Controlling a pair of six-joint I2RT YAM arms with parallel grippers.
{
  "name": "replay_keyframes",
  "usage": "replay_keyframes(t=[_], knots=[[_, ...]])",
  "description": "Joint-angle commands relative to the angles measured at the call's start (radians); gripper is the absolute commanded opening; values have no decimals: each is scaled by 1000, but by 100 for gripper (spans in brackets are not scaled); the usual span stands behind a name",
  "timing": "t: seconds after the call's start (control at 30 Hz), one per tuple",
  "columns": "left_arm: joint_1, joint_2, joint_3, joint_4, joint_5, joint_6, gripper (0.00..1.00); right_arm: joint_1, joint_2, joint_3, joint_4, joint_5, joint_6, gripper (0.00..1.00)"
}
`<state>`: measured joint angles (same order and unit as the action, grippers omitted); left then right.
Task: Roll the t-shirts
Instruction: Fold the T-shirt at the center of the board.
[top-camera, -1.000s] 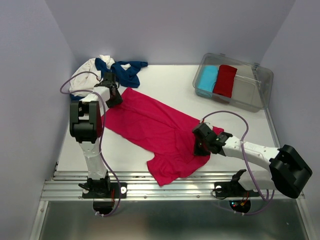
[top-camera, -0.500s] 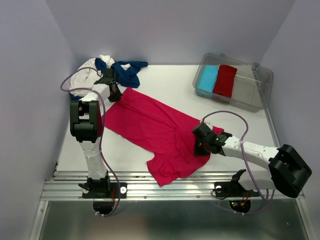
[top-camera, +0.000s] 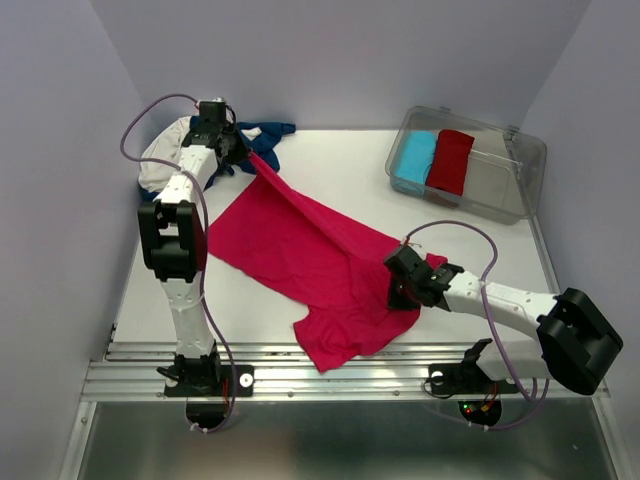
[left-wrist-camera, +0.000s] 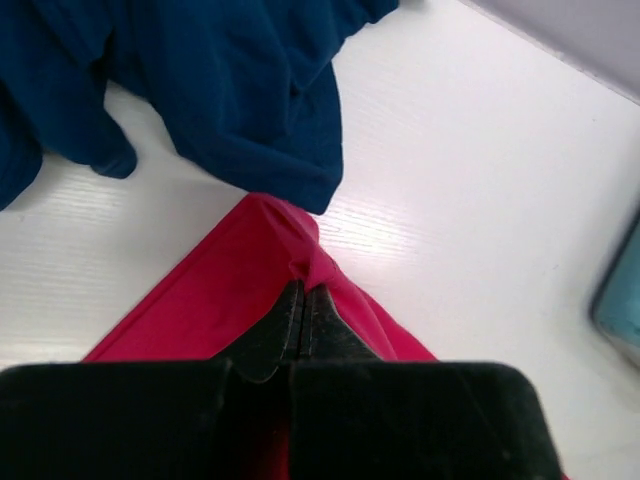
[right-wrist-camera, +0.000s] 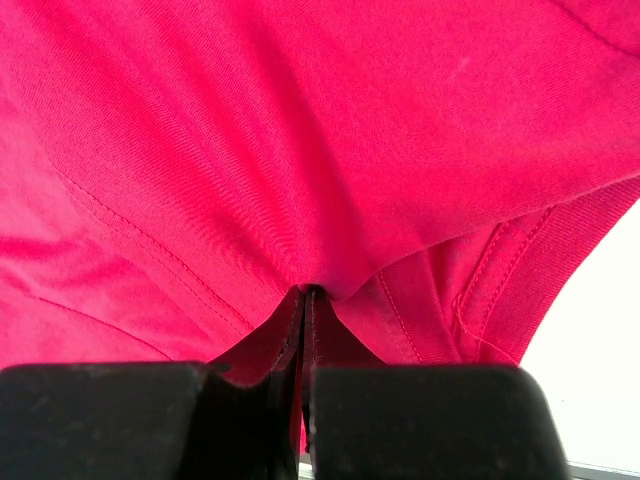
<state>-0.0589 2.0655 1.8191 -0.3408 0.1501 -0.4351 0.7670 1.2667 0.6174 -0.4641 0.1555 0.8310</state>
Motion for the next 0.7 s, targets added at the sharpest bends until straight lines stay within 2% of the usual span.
replay_keyframes(t=[0.0, 0.13, 0.4, 0.53, 0.67], knots=[[-2, 47, 138, 3, 95, 1, 0, 8, 16, 47, 5, 41, 20, 1], [-9, 109, 251, -23, 126, -2, 0, 8, 23, 61, 5, 52, 31, 1], [-9, 148, 276, -23, 132, -4, 0, 8, 43, 76, 1, 64, 39, 1], [4, 119, 215, -30, 115, 27, 0, 8, 43, 68, -5, 62, 43, 1], [37, 16, 33, 15, 101, 53, 0, 8, 25, 45, -13, 65, 54, 1]])
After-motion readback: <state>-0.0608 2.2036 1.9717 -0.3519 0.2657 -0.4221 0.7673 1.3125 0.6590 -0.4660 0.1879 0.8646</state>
